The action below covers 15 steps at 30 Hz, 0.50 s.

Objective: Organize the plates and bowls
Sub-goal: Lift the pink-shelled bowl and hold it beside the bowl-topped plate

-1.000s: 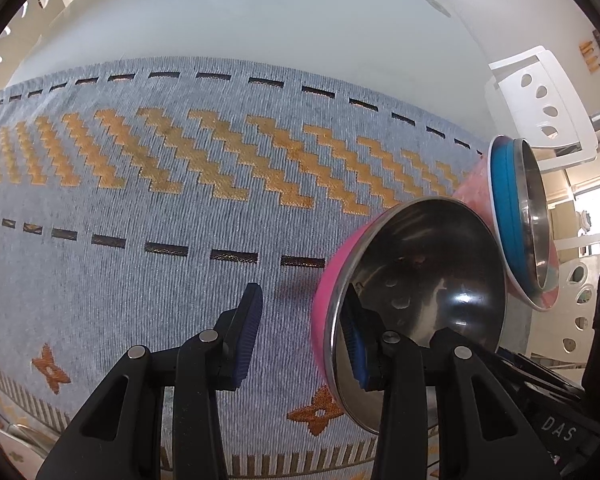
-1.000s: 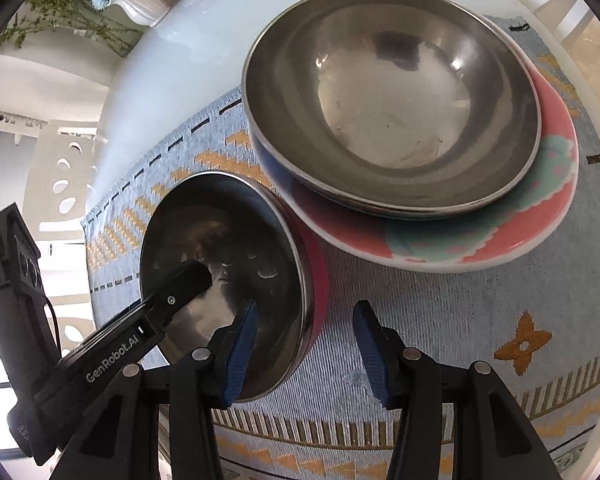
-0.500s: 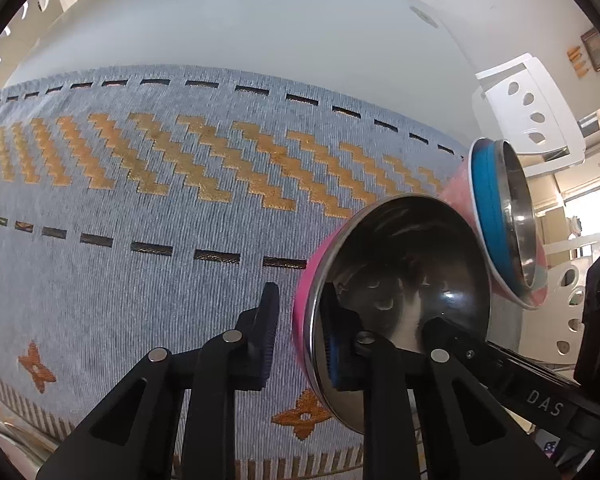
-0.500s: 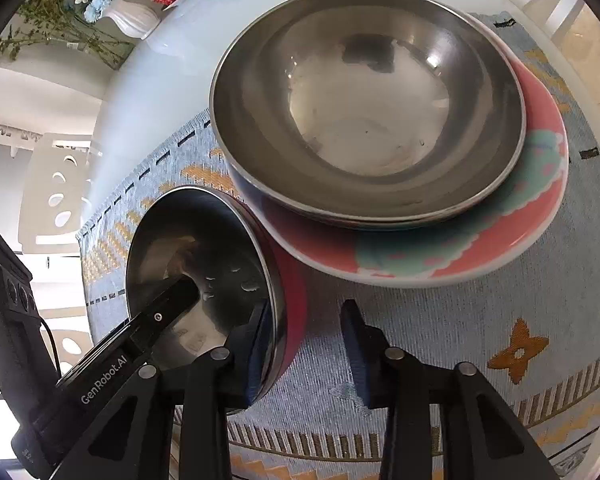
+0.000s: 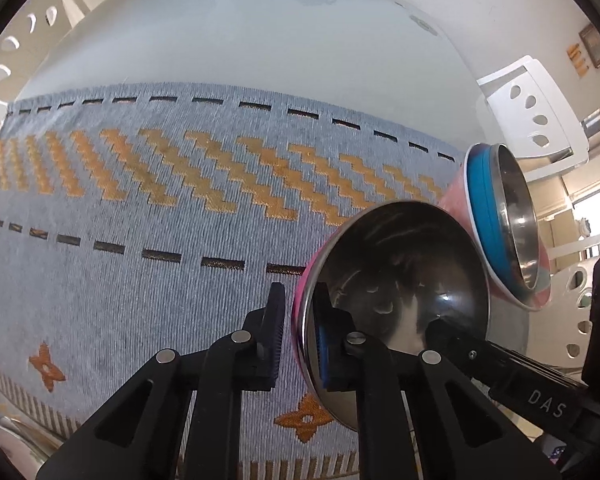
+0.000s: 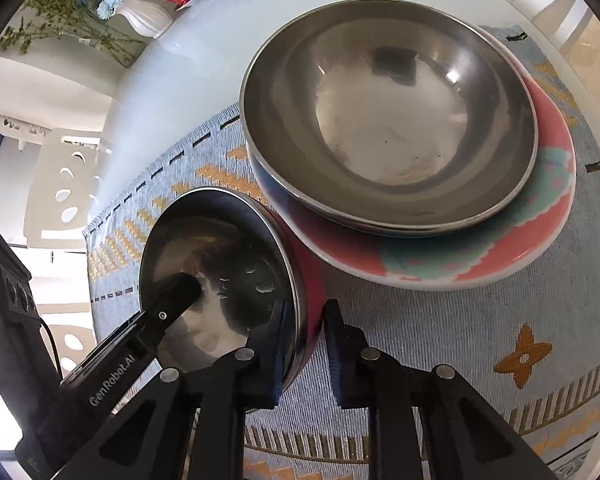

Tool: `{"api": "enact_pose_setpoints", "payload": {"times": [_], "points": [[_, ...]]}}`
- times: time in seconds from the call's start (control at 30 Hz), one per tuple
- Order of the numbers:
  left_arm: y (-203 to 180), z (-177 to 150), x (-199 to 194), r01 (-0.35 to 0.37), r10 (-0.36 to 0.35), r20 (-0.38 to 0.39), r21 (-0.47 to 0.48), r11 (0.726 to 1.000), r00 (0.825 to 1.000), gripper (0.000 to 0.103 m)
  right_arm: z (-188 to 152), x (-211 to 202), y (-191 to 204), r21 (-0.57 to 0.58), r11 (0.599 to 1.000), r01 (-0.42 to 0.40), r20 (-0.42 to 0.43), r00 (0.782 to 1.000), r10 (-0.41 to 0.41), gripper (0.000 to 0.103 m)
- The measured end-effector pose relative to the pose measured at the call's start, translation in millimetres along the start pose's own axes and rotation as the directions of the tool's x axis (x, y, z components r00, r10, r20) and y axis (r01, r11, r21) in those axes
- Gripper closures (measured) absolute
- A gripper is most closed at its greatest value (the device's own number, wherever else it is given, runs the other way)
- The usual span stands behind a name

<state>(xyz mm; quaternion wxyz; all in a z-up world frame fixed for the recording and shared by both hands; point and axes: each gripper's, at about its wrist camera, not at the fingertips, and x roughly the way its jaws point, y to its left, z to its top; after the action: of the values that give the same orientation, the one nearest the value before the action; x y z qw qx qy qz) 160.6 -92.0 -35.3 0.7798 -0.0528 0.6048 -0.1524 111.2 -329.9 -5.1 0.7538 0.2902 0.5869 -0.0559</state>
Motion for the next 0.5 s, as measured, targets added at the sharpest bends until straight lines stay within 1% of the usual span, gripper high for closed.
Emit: {"api": "enact_pose_setpoints", "payload": {"times": [0.07, 0.13, 0.3, 0.4, 0.5], "points": [[5, 1, -2, 0.025, -0.025, -0.005, -0.018, 1.000, 1.000, 0.092, 1, 1, 0, 0.005, 1.000, -0.009, -0.002, 1.000, 0.009, 0.086], [8, 2, -4, 0.023, -0.023, 0.000, -0.019, 1.000, 1.000, 0.092, 1, 0, -2, 0.010, 1.000, -0.019, -0.002, 1.000, 0.019, 0.086], [8, 3, -11, 0.042, -0.042, 0.010, -0.009, 0.999, 0.999, 0.092, 2, -1, -2, -0.004, 1.000, -0.012, -0.001, 1.000, 0.012, 0.086], [-1, 6, -7, 0.030, -0.030, 0.013, 0.004, 1.000, 0.999, 0.092, 3, -1, 0, -0.003, 1.000, -0.013, 0.003, 1.000, 0.013, 0.086], [0, 7, 1, 0.043, -0.043, -0.005, -0.006, 0.999, 0.999, 0.093, 1, -1, -2, 0.008, 1.000, -0.020, 0.011, 1.000, 0.020, 0.086]]}}
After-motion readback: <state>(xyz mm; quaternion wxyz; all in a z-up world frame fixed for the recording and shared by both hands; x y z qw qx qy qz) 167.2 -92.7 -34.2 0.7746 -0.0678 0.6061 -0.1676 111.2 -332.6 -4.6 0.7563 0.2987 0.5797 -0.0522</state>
